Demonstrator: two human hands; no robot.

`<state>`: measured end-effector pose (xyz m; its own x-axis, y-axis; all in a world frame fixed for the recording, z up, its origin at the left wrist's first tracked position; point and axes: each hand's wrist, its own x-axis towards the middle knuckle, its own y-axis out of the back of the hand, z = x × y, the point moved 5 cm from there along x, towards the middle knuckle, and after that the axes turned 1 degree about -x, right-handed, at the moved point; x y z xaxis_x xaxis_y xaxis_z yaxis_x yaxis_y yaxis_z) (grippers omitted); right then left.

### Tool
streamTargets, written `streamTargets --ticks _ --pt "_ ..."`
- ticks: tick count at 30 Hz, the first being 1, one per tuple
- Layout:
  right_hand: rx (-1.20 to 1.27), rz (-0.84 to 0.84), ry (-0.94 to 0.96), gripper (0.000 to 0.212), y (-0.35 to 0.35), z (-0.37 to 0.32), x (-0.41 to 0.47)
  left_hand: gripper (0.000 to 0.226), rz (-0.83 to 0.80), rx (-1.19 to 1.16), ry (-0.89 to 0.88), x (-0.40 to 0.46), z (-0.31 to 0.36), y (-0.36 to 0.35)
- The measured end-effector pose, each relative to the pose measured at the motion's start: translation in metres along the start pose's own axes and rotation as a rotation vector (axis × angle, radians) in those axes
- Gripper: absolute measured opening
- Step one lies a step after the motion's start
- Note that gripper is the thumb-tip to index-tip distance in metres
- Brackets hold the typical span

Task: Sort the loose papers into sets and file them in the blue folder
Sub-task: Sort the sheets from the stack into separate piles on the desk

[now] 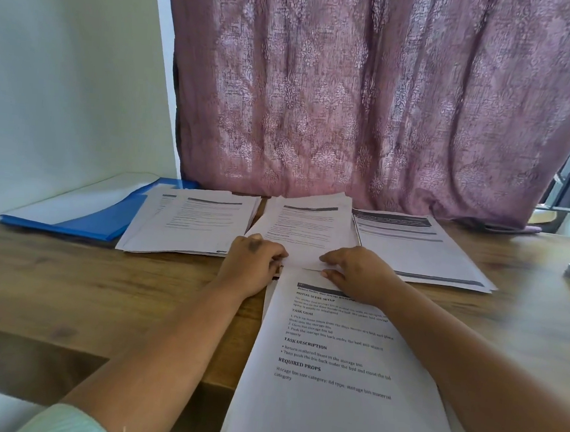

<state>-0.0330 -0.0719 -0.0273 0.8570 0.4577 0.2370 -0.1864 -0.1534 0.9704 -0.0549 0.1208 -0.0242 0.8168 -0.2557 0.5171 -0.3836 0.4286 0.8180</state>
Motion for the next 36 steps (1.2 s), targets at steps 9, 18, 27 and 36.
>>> streamTargets --ticks 9,18,27,36 --pt "0.002 0.43 0.046 0.019 0.019 0.021 0.0 0.015 0.041 -0.006 -0.034 0.002 -0.011 -0.005" --pt "0.313 0.315 -0.121 0.038 0.015 0.046 -0.002 0.02 0.005 -0.041 -0.032 0.002 -0.01 -0.005" --pt "0.787 0.568 -0.686 0.019 0.06 0.126 -0.097 0.034 -0.091 -0.331 0.128 -0.012 -0.002 -0.003" --pt "0.715 0.085 -0.559 0.027 0.025 0.099 -0.093 0.031 -0.066 -0.467 0.187 -0.017 0.0 0.003"
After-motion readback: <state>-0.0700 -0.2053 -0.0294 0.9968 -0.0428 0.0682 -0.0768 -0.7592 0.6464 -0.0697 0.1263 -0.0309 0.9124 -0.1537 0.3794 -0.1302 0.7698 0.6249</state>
